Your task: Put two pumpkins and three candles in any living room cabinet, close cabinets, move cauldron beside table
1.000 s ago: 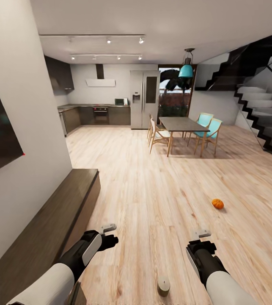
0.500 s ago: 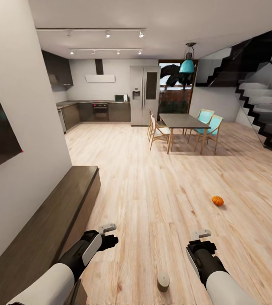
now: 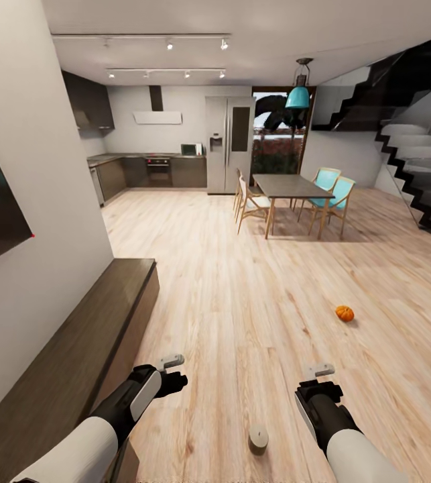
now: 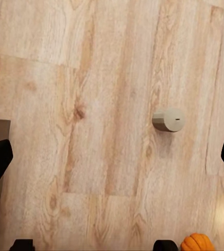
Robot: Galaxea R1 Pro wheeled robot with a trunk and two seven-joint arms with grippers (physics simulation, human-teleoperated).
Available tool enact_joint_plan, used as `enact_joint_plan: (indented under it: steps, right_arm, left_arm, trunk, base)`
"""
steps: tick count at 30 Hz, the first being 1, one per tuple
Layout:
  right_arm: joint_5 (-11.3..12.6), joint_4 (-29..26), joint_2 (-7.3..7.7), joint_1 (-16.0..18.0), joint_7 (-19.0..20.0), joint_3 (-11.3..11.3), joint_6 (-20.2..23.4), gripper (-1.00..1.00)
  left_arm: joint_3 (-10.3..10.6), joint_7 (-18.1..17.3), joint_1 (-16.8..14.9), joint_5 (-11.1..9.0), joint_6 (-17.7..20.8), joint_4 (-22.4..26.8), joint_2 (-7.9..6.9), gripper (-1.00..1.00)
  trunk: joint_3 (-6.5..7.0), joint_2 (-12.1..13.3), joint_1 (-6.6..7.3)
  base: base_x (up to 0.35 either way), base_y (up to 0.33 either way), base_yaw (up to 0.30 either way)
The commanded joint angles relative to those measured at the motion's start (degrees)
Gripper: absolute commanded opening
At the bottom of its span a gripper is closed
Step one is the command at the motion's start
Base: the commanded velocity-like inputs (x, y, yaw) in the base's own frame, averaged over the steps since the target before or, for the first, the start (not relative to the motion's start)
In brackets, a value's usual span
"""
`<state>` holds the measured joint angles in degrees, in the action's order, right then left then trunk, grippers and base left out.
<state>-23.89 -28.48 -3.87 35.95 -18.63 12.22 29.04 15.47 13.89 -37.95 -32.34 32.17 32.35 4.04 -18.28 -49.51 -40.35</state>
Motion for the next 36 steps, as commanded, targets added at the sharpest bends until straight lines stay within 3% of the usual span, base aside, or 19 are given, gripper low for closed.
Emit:
enact_joint_plan:
  steps: [1,36]
  right_arm:
    - [0.0,0.0,0.0,0.0,0.0,0.0,0.0,1.0]
    - [-0.02,0.0,-0.03,0.0,0.0,0.0,-0.03,1.0]
  left_arm:
    - [0.0,0.0,-0.01,0.0,0.0,0.0,0.0,1.0]
    - [0.0,0.0,0.02,0.0,0.0,-0.01,0.0,1.0]
  trunk:
    - [-0.1,0.0,0.0]
    - [-3.33,0.0,0.0]
  base:
    - [0.0,0.0,0.0]
    - [0.0,0.0,0.0]
